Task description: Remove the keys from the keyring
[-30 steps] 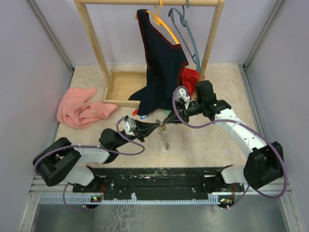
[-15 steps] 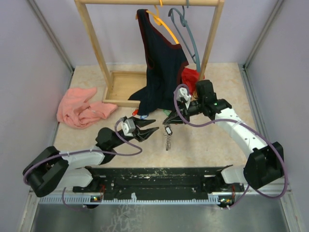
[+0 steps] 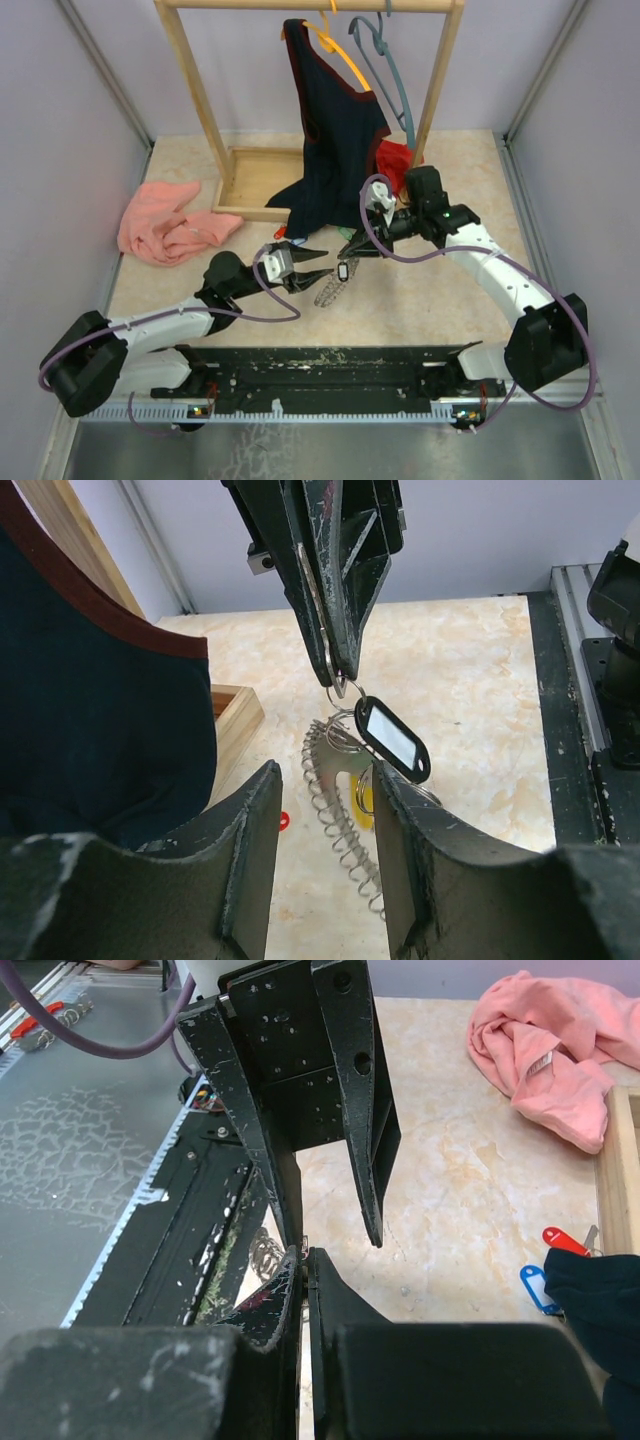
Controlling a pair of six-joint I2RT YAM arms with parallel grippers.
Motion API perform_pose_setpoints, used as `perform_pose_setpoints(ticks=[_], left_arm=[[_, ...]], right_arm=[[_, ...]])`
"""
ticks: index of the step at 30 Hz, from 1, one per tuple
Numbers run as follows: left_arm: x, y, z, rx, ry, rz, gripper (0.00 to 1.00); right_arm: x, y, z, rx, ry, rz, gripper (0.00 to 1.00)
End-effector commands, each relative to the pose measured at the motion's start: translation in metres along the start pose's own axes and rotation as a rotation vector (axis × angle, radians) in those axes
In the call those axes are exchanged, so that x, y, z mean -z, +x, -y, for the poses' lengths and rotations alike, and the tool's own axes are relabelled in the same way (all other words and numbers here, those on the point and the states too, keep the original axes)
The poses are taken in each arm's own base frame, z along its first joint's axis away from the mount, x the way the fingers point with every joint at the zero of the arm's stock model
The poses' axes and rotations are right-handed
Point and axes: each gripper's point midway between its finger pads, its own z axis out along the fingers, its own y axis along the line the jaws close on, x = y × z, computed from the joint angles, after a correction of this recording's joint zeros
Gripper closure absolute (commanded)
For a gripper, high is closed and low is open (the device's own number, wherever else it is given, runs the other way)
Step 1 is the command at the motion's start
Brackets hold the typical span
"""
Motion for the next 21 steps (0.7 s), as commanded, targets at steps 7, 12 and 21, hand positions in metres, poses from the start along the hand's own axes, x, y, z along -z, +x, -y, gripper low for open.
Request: perform_pose_setpoints(ticks=[7,12,21], left_arm=[[-0.0038,-0.015,0.0,-0.035,0.031,0.021,0.53],[-0.0048,-0.0141,0.0002,-0.028,0.036,0.019,0.53],[-0.0052,-0.0117,0.002,-0.018,0.044,0.015,0.53]], right_arm=[[0.004,-0.036,-0.0055,0.126,-0.034,0.055,1.0],[0.004,-0.036,-0.0055,0.127,-0.034,0.055,1.0],[0.0039,-0.0355,-0.0053,0.129,-0.033,0.054,1.0]])
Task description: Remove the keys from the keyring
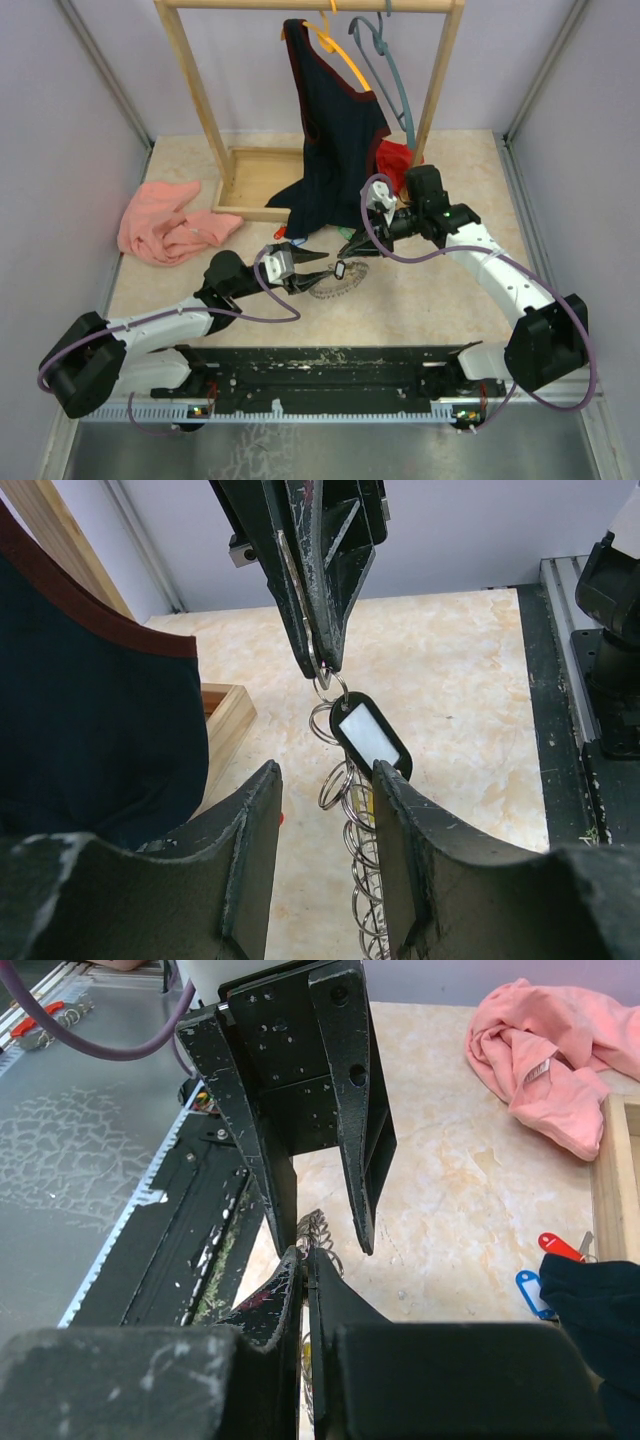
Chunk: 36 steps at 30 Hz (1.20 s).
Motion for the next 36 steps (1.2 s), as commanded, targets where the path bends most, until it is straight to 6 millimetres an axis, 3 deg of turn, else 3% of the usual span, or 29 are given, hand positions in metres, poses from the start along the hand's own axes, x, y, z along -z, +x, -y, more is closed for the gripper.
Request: perform_pose_setpoints(ticks=[1,19,36], left_arm=[[-0.004,-0.011,-0.003,-0.01,0.011,0.026,0.53],[-0.005,-0.02,0.0,0.002,0.023,0.055,0.53],[-0.005,-0.026,-0.004,0.013,0.005,0.072,0.6]], right_arm=[[0.004,-0.032,-0.005,0.116,-0.028,0.049,1.0],[0.004,-0.032,-0.006,0.119,-0.03,0.05,1.0],[0.003,-0.033,-0.008,0.118,-0.041,0.057,1.0]])
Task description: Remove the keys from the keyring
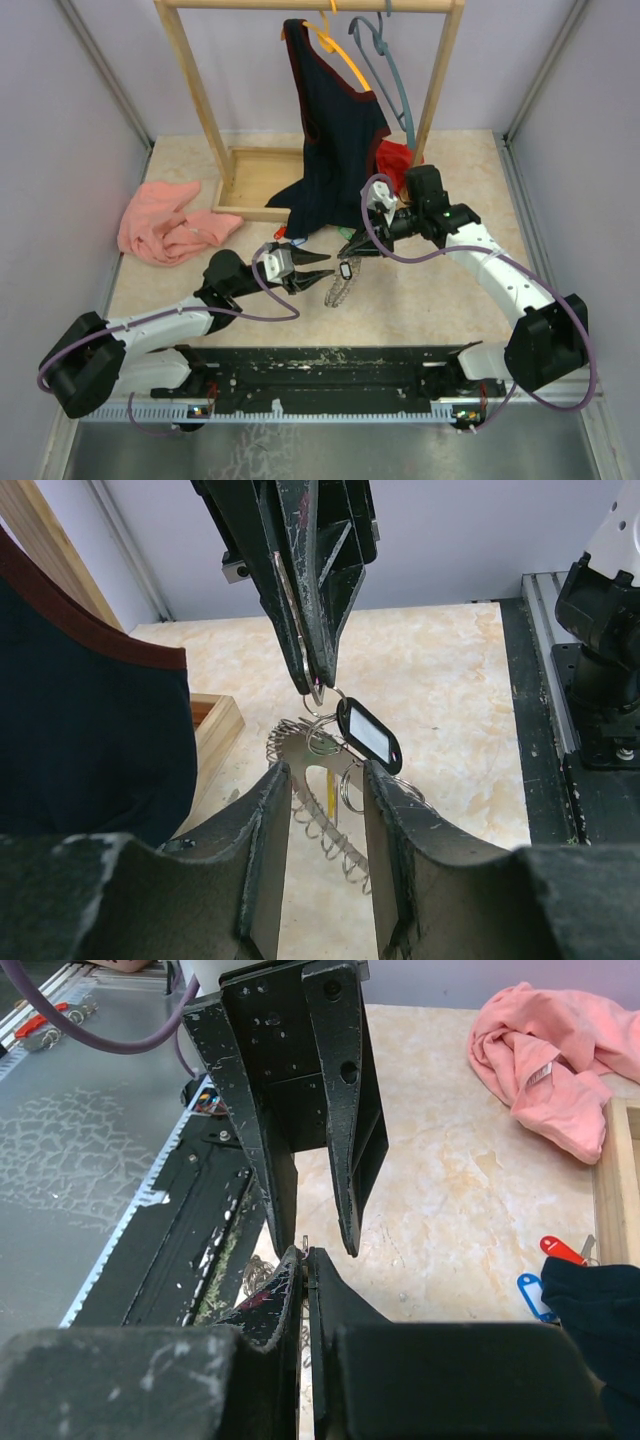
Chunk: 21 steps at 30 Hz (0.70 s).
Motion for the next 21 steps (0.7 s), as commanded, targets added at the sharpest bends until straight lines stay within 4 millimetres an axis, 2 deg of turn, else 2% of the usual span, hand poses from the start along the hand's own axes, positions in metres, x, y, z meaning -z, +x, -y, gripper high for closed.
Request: perform_pose_setpoints(ticks=[1,13,21], left_arm=[[-0.004,-0.018,-0.006,-0.025,-0.011,0.049,0.6],[-0.015,-0.016,-0.012,-0.04,0.007,0.041,0.61],[-0.018,-0.015,-0.004,-0.029,0.06,0.048,0.61]], right_arm=[[0.004,-0.033,-0.008,0.116,-0.038,0.055,1.0],[0.002,-0.032,-0.01,0.112,-0.051,0.059,1.0],[0.001,-0.032,-0.01,0.112,-0.056,0.06,1.0]])
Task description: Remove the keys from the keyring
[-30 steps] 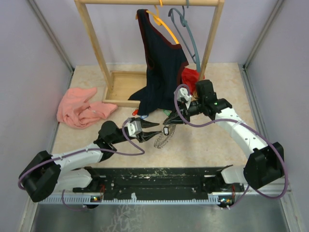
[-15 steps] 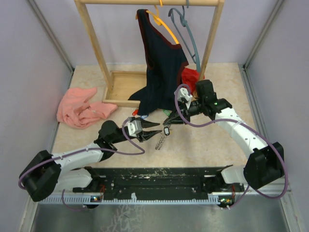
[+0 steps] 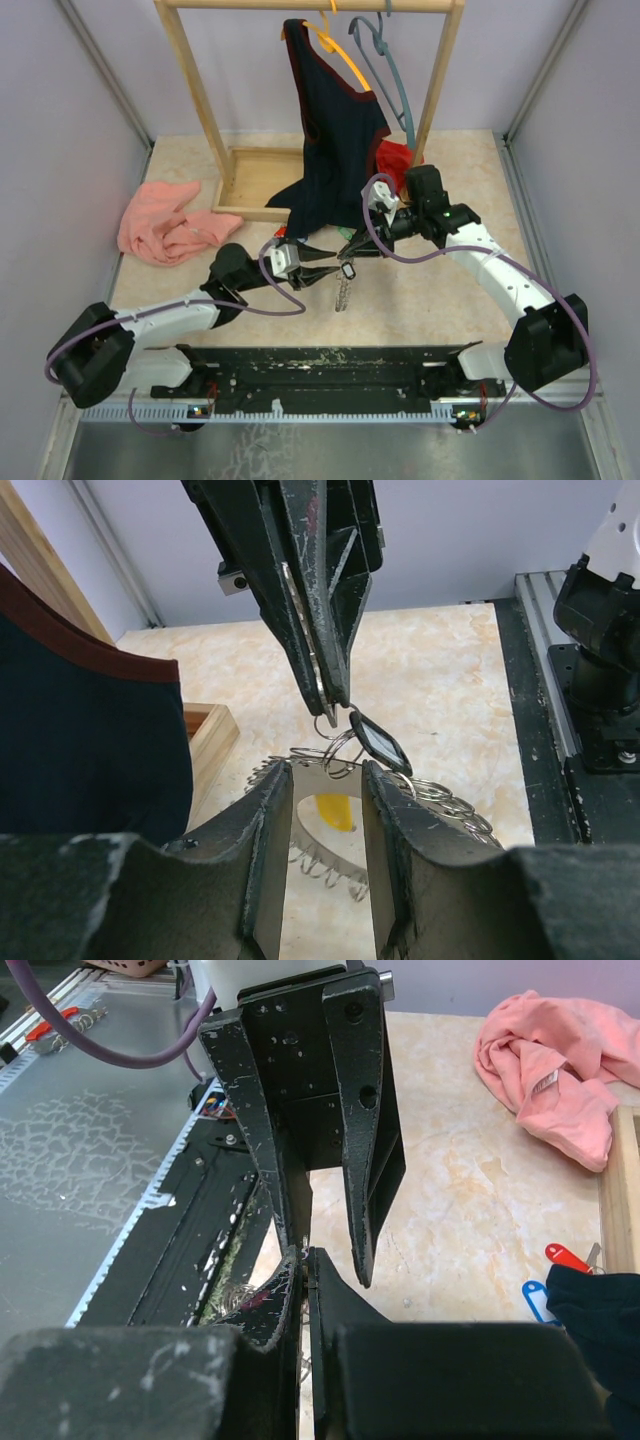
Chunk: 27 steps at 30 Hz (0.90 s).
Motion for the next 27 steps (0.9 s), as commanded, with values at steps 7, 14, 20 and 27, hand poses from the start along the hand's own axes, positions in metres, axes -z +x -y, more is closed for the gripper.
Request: perform_pose_setpoints(ticks=[7,14,20,27], left_arm=[[-0.0087,-0.0142,0.0017,-0.013,0.052,0.052,0.61],[-0.0147,-0.0158,0.0035,0.012,0.079,0.067,0.64],[-0.0156,-0.0166,0.0034,0.016,0.08,0.07,0.68],[-0.014,-0.0132,0.0035,0.025,0.074,0.058,0.7]], right_arm=[[-0.0006,-0.0293,-0.0077,0.109,-0.044,0.045,1.0],[-0.0025,-0.0283,-0.0088,0.107,-0.051,0.045,1.0],[-0.0025,-0.0279,-0.0087,0.107,-0.05,0.044,1.0],[-0.0023,-0.0299,-0.0095,0.112,-0.05,0.045,1.0]])
